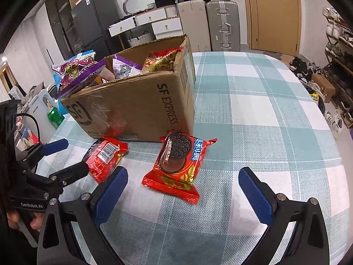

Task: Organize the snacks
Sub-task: 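Withdraw both open tools from the box toward the red snack packs, then grasp the red wafer pack with the left tool while the right tool grasps the red Oreo pack, then lift both red packs and carry them over the box opening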

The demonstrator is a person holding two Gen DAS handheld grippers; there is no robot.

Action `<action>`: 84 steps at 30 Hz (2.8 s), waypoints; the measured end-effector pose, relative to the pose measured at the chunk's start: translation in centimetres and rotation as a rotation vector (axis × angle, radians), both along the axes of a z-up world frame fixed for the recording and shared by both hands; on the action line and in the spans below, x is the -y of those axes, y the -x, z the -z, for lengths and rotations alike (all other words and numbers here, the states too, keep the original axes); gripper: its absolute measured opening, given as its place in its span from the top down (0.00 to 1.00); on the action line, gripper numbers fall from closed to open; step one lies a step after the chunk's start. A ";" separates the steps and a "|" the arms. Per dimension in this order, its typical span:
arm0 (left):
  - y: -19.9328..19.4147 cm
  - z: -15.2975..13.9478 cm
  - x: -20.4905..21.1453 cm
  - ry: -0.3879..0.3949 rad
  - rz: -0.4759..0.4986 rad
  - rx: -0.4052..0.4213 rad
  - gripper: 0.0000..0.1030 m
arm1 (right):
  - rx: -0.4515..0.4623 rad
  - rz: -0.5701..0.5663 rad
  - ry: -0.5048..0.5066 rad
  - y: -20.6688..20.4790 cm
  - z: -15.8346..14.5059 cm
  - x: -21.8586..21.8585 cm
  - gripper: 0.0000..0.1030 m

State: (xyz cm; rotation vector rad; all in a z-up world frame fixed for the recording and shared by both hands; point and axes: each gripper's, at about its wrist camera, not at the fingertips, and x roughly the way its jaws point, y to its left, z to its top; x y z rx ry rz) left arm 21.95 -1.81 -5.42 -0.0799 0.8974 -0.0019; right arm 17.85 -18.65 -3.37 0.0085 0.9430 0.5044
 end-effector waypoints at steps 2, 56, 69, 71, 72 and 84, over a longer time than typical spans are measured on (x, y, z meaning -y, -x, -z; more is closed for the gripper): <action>-0.4 0.3 0.5 -0.016 0.007 -0.004 0.01 | -0.010 -0.001 -0.006 -0.4 0.3 -0.1 0.01; -1.3 2.8 1.4 -0.085 0.046 -0.012 0.51 | -0.054 0.027 -0.128 -1.3 2.9 0.3 0.57; 0.3 1.7 1.4 -0.063 0.026 0.036 0.60 | 0.007 0.023 -0.143 -0.4 1.8 0.5 0.58; 0.9 1.1 1.5 -0.057 0.029 0.052 0.60 | 0.019 0.016 -0.146 -0.2 1.5 0.5 0.58; 1.0 0.8 1.3 -0.054 0.031 0.058 0.60 | 0.023 0.014 -0.150 -0.1 1.3 0.5 0.58; 4.7 -5.6 0.3 -0.042 0.025 0.189 0.60 | 0.141 -0.010 -0.198 2.2 -2.7 0.9 0.58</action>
